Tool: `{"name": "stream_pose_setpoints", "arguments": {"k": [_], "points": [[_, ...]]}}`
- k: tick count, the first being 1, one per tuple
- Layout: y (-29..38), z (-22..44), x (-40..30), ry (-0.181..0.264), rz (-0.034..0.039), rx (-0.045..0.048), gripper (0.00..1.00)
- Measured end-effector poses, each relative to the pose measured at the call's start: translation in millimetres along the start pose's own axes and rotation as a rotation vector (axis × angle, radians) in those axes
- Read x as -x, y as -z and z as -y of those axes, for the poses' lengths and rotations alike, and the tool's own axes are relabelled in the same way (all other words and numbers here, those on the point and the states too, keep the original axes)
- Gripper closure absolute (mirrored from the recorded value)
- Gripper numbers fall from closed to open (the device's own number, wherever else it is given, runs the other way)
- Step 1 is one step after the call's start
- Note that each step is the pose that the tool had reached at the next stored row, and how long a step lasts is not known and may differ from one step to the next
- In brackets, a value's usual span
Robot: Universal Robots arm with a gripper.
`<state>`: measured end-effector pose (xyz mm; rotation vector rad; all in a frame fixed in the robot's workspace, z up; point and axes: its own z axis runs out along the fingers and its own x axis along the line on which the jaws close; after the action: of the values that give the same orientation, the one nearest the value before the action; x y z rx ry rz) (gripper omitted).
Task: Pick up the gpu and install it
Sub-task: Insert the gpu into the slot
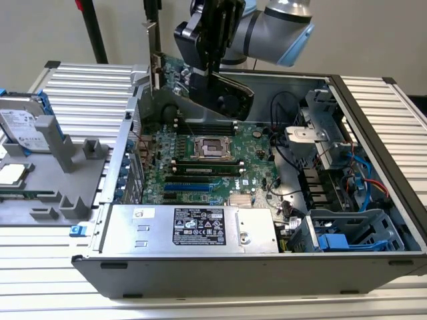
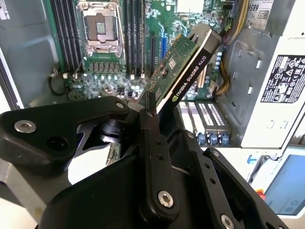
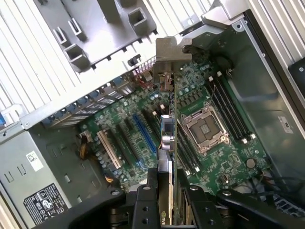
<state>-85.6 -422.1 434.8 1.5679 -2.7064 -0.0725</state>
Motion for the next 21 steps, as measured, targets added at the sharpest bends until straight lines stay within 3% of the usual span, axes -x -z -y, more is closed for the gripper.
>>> {"name": "stream_pose_setpoints", "arguments": {"k": [21], "points": [[2.6,-0.1,0.0,0.144,-0.0069,0.0017,1.00]]}}
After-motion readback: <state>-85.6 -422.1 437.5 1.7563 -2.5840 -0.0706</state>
